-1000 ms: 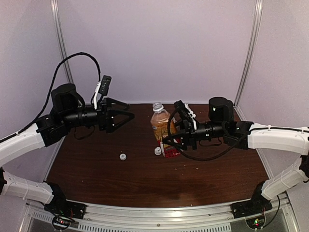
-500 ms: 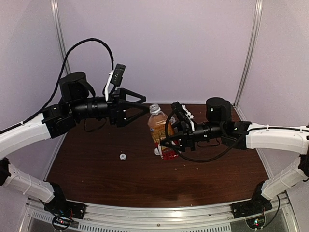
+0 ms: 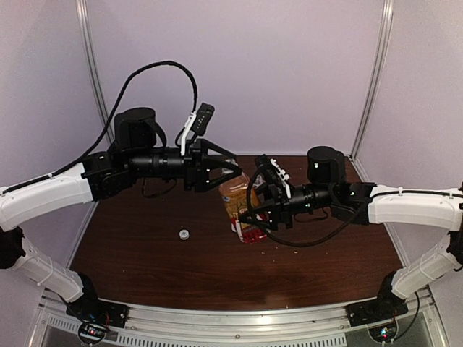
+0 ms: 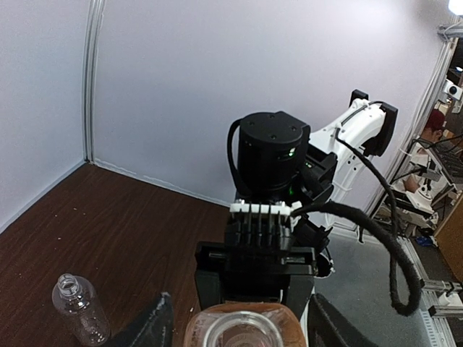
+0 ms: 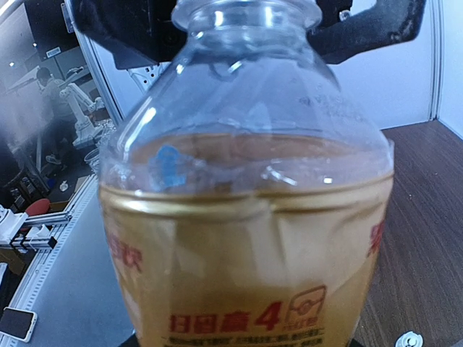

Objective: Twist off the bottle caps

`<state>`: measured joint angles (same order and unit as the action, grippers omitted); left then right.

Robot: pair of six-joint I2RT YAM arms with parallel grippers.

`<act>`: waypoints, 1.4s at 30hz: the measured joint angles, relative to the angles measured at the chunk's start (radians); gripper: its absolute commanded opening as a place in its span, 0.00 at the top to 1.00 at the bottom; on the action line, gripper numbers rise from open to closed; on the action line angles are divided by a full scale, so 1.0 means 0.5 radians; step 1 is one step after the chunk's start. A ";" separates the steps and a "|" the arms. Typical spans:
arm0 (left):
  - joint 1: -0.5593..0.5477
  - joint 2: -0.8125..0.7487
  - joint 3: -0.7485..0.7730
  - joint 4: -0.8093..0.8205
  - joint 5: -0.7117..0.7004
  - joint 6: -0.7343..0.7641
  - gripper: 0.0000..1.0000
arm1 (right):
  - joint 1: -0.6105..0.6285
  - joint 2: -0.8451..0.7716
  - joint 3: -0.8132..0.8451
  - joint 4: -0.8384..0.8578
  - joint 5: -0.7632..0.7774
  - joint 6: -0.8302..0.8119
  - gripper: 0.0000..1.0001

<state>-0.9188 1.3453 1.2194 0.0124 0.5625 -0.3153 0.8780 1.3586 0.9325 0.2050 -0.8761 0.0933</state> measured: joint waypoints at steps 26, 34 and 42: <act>-0.008 0.014 0.020 -0.028 0.082 0.015 0.89 | 0.003 0.000 0.019 -0.002 -0.013 -0.018 0.67; -0.006 0.014 0.021 -0.026 0.085 0.013 1.00 | 0.003 -0.002 0.019 -0.012 0.021 -0.034 0.35; -0.012 -0.066 -0.031 -0.031 -0.025 0.037 1.00 | 0.014 -0.010 0.027 -0.122 0.225 -0.037 0.00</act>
<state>-0.9249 1.3121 1.2037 -0.0029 0.5499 -0.2970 0.8852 1.3537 0.9459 0.1440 -0.7635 0.0750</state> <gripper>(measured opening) 0.313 0.986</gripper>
